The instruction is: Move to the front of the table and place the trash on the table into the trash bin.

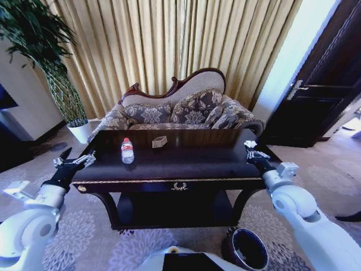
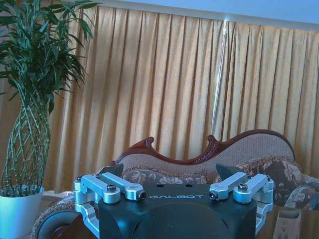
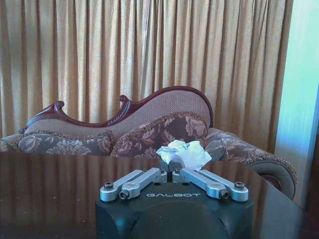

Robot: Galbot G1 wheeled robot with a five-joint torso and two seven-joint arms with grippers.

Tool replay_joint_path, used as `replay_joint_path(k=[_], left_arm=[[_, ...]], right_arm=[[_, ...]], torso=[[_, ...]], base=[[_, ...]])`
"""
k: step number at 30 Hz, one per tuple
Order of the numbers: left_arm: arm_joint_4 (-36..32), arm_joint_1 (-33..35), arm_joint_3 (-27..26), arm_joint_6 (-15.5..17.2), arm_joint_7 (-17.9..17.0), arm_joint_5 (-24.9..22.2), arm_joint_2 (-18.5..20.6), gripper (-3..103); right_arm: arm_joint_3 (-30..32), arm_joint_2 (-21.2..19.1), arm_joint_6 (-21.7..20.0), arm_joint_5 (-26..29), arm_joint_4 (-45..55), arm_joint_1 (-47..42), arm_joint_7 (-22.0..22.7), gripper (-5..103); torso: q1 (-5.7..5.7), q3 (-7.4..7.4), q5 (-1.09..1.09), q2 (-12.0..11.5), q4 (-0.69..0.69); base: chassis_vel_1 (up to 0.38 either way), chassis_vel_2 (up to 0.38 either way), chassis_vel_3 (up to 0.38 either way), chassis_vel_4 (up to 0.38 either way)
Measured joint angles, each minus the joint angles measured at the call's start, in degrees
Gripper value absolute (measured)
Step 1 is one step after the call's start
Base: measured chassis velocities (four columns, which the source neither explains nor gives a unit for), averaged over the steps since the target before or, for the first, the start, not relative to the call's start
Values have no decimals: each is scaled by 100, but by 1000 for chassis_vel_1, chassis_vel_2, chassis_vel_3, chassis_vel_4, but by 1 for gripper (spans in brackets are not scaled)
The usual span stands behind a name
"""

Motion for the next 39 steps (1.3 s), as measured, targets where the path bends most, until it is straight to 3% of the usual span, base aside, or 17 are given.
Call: replay_joint_path(k=[39], left_arm=[[-119,131,-43,4,-3,40,-115,100]], right_arm=[[58,154,28,-51,95,-171,4,0]], torso=[[0,0,0,0,0]], base=[[67,-63,-63,63]])
